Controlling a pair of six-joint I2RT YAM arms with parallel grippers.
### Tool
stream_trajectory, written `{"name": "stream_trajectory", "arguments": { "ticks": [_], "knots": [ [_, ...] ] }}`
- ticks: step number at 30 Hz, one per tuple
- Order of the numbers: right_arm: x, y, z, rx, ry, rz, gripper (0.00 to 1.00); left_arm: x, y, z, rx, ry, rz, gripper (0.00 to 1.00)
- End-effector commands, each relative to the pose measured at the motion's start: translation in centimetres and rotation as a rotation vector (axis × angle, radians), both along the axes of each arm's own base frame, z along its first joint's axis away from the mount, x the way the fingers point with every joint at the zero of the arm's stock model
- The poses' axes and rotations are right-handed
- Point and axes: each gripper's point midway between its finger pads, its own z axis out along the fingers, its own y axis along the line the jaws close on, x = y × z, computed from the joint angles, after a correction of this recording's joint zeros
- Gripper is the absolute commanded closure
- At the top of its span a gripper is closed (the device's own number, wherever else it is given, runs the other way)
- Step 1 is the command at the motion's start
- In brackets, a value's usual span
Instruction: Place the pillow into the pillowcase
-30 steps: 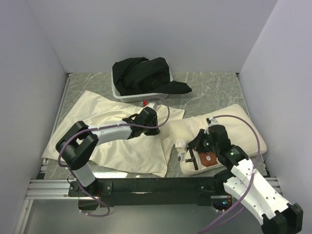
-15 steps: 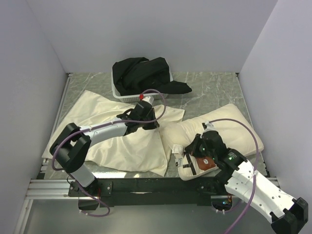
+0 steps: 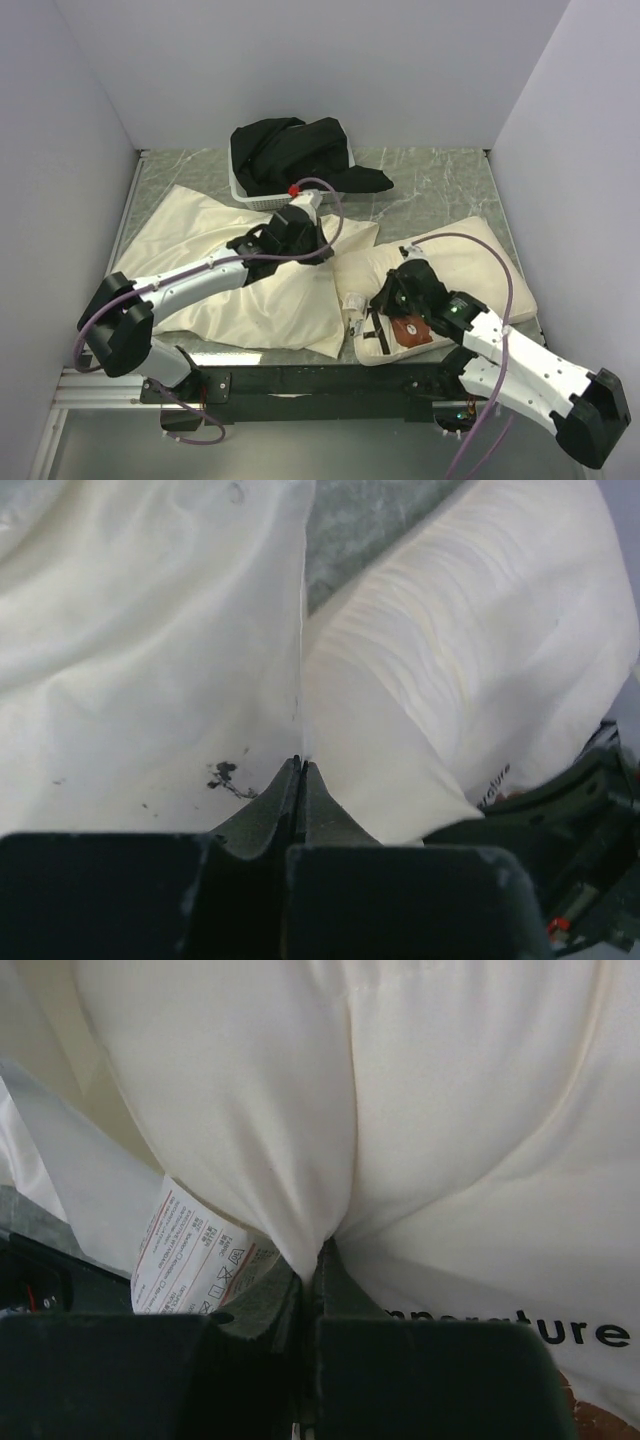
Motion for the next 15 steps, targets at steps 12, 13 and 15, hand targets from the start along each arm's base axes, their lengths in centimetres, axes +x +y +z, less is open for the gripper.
{"name": "stream_trajectory", "arguments": {
  "ticks": [12,13,15],
  "knots": [
    [7.0,4.6,7.6,-0.055,-0.108,0.054,1.0,-9.6,-0.3,0.5,0.13,-0.058,-0.279,0.99],
    [7.6,5.1,7.5,-0.038,-0.114,0.052,1.0,-9.8,-0.3,0.8,0.126,-0.061,-0.286,0.99],
    [8.3,5.3,6.8,-0.035,-0.104,0.045,1.0,-10.5,-0.3,1.6,0.11,-0.064,-0.307,0.99]
  ]
}}
